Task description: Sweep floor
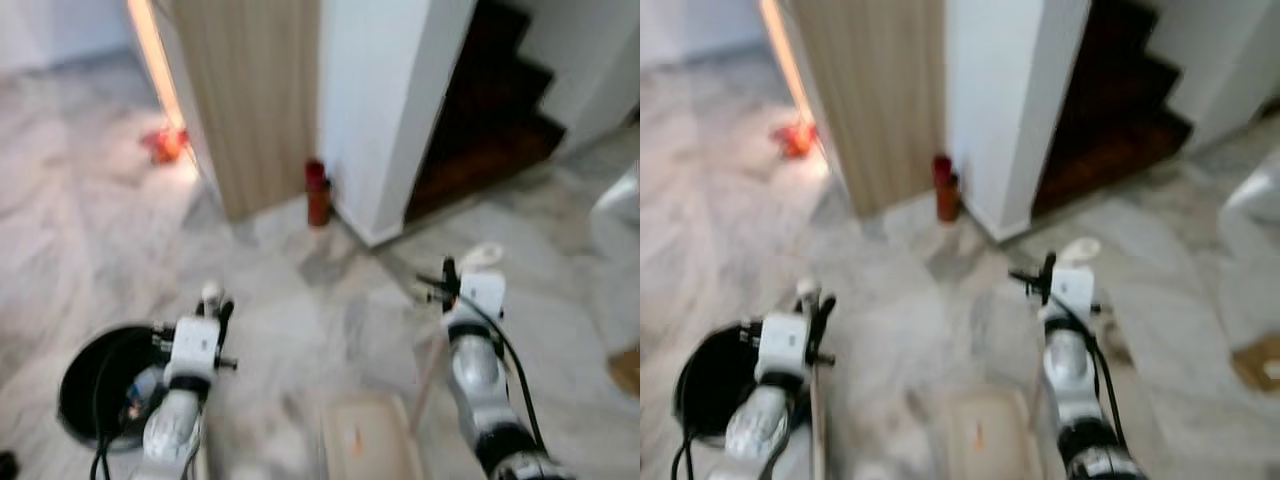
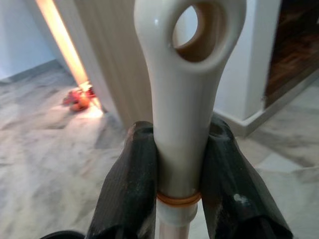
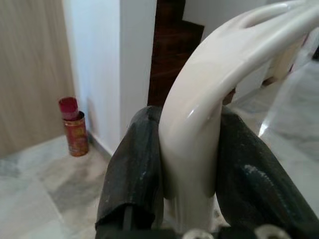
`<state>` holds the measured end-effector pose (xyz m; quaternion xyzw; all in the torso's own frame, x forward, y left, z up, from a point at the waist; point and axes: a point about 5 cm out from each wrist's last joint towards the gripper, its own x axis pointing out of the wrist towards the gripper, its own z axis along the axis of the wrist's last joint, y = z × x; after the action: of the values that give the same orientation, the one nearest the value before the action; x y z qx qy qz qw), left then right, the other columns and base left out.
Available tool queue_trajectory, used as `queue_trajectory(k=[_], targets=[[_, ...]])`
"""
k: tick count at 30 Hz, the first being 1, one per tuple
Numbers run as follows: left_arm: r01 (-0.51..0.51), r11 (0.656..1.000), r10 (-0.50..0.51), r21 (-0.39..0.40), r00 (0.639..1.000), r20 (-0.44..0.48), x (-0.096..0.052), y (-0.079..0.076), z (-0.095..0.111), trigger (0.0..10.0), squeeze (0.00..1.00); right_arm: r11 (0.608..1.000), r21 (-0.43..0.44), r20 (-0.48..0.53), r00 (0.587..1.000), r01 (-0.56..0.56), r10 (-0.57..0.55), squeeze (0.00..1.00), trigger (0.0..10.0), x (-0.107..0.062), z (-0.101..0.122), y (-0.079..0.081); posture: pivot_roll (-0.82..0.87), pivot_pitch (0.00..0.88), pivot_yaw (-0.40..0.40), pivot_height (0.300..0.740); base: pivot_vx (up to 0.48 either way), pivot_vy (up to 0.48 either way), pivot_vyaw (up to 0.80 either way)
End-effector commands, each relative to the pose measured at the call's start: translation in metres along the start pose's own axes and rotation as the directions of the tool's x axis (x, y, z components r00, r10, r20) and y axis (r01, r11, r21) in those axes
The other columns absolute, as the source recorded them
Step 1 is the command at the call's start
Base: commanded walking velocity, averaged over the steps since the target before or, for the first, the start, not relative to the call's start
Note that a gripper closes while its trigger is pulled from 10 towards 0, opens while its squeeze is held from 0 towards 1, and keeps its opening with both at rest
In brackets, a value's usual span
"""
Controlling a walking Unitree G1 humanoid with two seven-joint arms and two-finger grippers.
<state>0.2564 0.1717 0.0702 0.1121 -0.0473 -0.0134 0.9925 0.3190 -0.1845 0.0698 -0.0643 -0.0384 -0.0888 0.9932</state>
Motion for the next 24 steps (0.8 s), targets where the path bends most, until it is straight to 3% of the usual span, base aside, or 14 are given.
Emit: queue_trajectory(k=[1, 5, 24], targets=[[-0.003, 1.000, 0.002, 0.022, 1.000, 0.021, 0.0006, 0.0032, 0.0035, 10.0, 0.00, 1.000, 0.015, 0.019, 1.000, -0.008, 0.007, 0.00, 10.0, 0.0022, 0.0048, 0.0050, 0.15, 0.083, 0.007, 0.740, 0.000, 0.000, 0.00], [0.001, 1.000, -0.001, 0.018, 1.000, 0.020, 0.0006, 0.0021, 0.0033, 10.0, 0.00, 1.000, 0.016, 0.020, 1.000, -0.008, 0.008, 0.00, 10.0, 0.0023, 0.0049, 0.0045, 0.15, 0.075, 0.003, 0.740, 0.000, 0.000, 0.00], [-0.030, 0.999, 0.029, 0.023, 1.000, 0.011, 0.0041, 0.0070, 0.0020, 10.0, 0.00, 1.000, 0.023, 0.027, 0.999, -0.019, 0.018, 0.00, 10.0, 0.0033, 0.0070, 0.0093, 0.14, 0.048, -0.002, 0.740, 0.000, -0.018, -0.80]])
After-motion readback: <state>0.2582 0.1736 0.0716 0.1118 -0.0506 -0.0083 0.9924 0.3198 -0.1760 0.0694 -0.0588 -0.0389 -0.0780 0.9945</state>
